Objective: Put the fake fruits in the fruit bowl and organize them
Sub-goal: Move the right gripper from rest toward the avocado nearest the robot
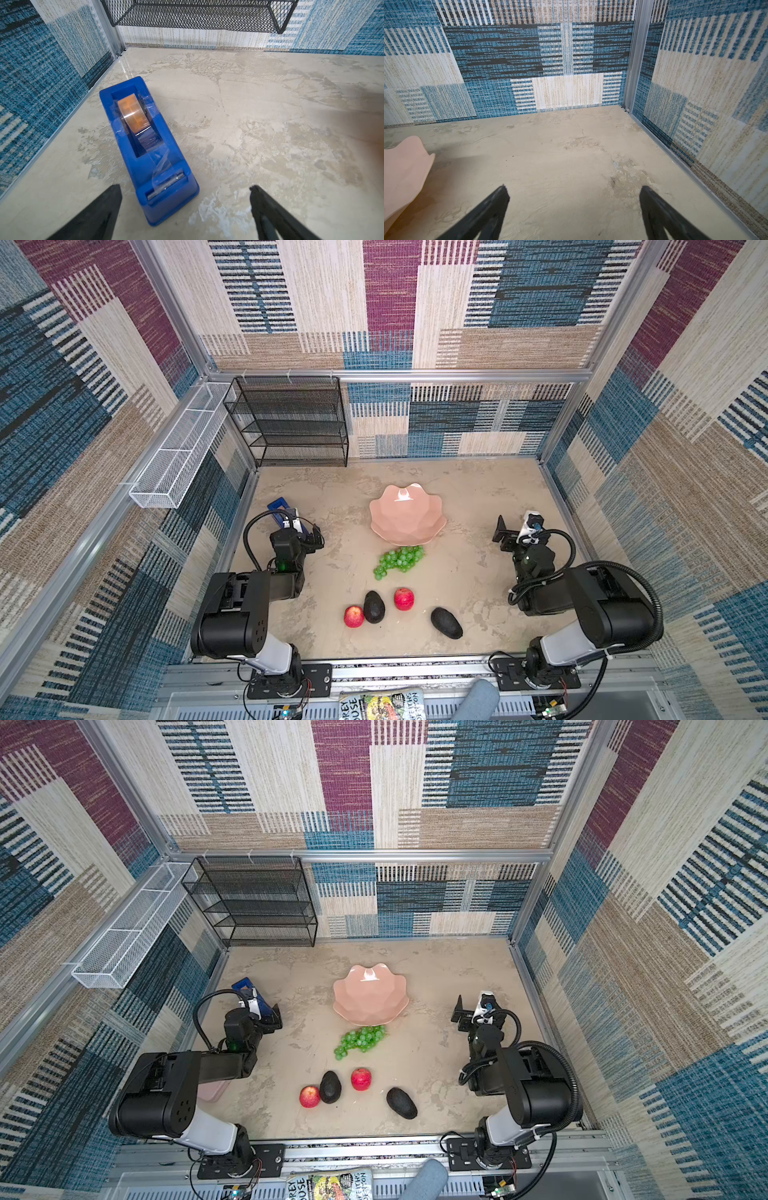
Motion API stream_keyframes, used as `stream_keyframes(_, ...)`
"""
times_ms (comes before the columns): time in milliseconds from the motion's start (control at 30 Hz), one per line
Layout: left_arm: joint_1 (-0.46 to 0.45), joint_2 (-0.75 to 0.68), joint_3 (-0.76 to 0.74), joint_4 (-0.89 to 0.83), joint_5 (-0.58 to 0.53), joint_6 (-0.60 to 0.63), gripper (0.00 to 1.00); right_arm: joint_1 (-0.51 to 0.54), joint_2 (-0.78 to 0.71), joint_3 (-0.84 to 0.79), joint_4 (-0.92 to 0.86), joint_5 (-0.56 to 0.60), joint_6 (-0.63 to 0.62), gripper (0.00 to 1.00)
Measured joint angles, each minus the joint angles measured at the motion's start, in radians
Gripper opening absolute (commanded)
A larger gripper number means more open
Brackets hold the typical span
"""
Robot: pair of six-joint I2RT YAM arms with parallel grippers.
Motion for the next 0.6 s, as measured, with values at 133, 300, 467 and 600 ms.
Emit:
stream_keyframes(133,0.000,0.000,0.000,0.000,0.000,0.000,0.99,0.000,0.000,0.000,0.000,0.000,0.000,1.00)
stream_keyframes(300,0.000,0.000,0.000,0.000,0.000,0.000,0.99,0.000,-0.003,-0.002,0.000,0.000,0.000,1.00)
stream_keyframes(467,0.000,0.000,0.000,0.000,0.004,0.000,0.98,0.005,-0.083,-0.013,-0.045,0.000,-0.004,1.00)
stream_keyframes(600,0.000,-0.001,-0.001,0.000,0.015,0.000,0.94,0.005,-0.238,0.214,-0.337,0.018,0.019,1.00)
